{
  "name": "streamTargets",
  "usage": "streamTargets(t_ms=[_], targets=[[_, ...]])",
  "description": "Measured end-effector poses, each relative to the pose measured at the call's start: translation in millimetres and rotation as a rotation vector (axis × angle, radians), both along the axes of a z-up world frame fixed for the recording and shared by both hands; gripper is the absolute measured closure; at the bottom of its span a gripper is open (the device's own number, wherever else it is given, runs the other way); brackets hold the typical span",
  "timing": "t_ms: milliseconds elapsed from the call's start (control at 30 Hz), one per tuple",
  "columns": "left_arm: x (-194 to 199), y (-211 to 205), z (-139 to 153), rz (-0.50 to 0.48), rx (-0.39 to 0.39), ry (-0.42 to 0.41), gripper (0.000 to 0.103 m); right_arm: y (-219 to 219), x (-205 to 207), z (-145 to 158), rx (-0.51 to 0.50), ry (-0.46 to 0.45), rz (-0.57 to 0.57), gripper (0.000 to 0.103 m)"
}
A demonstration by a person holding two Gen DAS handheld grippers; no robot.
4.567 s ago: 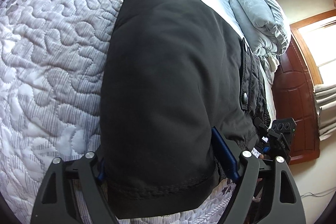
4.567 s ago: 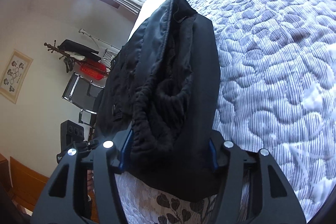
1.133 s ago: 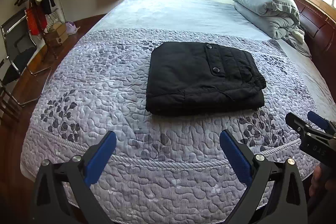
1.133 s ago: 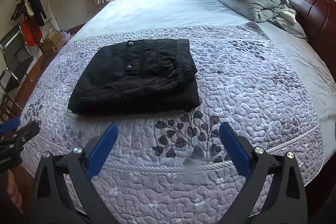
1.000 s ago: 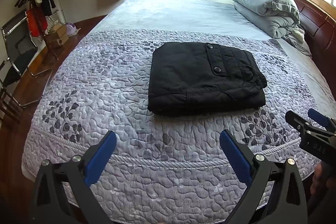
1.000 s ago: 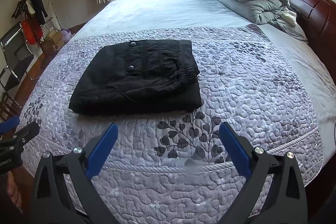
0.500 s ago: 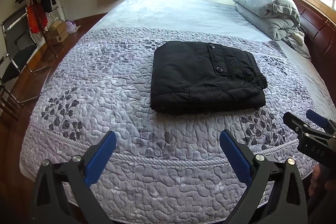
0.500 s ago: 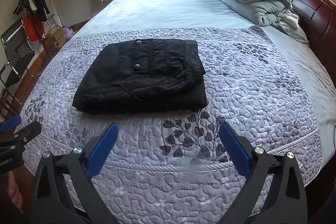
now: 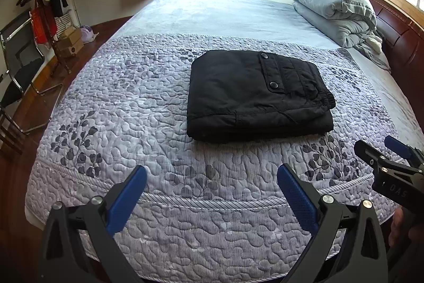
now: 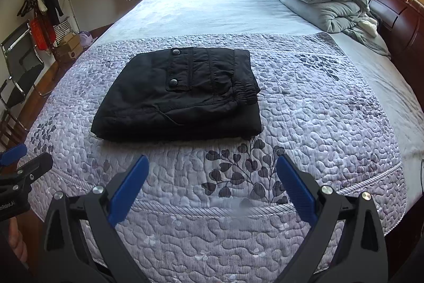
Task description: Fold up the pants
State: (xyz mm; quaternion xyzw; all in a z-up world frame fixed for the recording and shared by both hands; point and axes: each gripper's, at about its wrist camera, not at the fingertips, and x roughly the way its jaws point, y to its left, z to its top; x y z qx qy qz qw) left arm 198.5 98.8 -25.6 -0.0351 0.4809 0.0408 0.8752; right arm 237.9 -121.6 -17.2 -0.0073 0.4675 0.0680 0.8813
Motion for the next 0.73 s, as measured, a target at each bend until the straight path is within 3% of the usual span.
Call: streamTargets(t_ms=[733], targets=[[0.8,-5.8,-1.6,-0.012,-0.010,-0.002,0.004,-4.8,1.1,-7.4,-0.001,0.013,-0.013,0.006]])
